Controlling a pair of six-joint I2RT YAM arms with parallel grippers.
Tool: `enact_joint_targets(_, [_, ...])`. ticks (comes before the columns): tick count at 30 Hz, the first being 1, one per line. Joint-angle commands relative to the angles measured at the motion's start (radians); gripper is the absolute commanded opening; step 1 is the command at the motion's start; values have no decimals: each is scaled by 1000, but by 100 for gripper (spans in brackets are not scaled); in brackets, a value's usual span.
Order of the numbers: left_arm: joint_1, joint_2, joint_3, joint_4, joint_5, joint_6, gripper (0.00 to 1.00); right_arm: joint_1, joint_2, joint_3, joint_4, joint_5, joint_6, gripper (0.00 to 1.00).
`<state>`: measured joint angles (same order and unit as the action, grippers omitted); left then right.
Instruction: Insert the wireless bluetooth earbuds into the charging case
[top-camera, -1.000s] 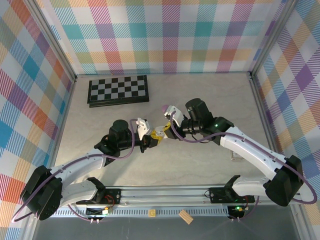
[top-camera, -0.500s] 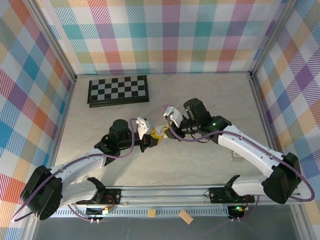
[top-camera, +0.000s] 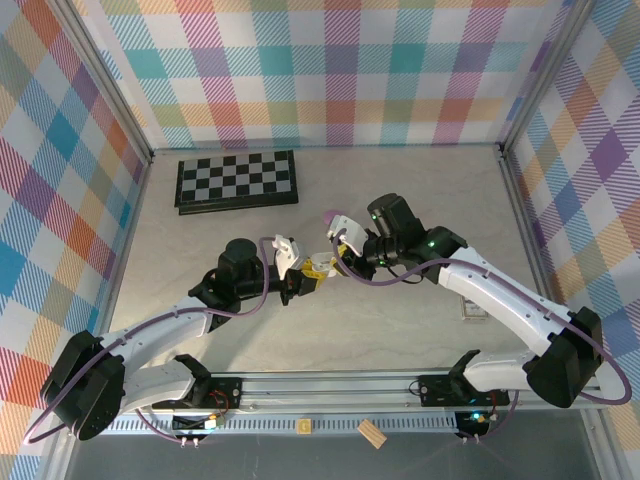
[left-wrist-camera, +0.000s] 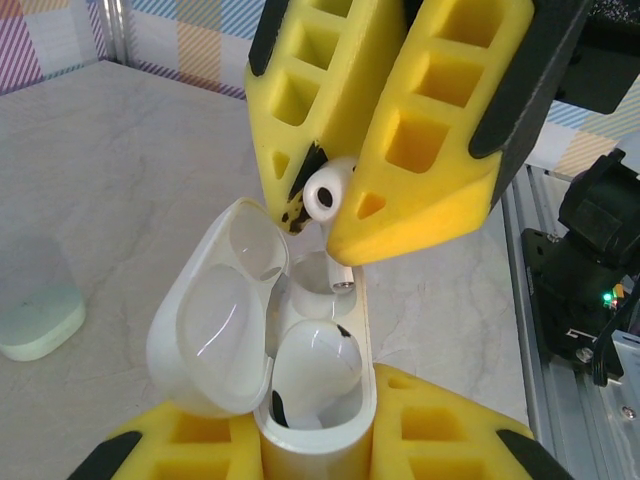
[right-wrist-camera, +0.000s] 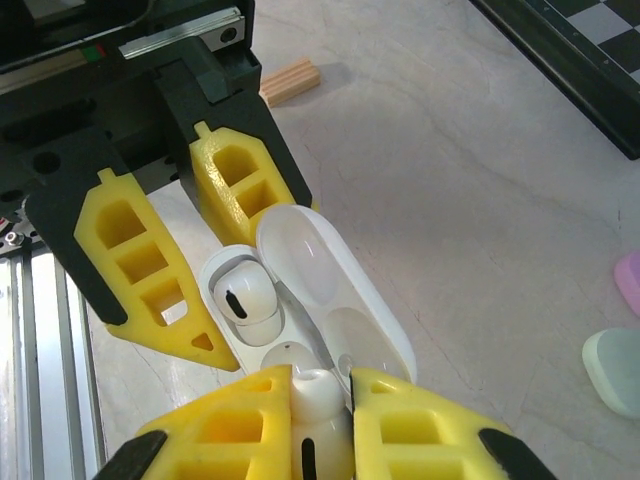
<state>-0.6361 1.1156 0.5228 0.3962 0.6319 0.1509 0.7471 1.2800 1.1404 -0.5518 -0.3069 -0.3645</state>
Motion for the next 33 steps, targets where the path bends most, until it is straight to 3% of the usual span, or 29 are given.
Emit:
enact_joint_targets(1, [11,-20,23,43,33,19,11,9,10,43,-55,-7,-53,15])
enact_joint_targets(25, [26,-8,16,63,64,21,10,69,97,168,-216,144,-213,16])
enact_joint_targets(33, [29,-14,14,72,72,17,11,82,124,202,-248,78,-225,23])
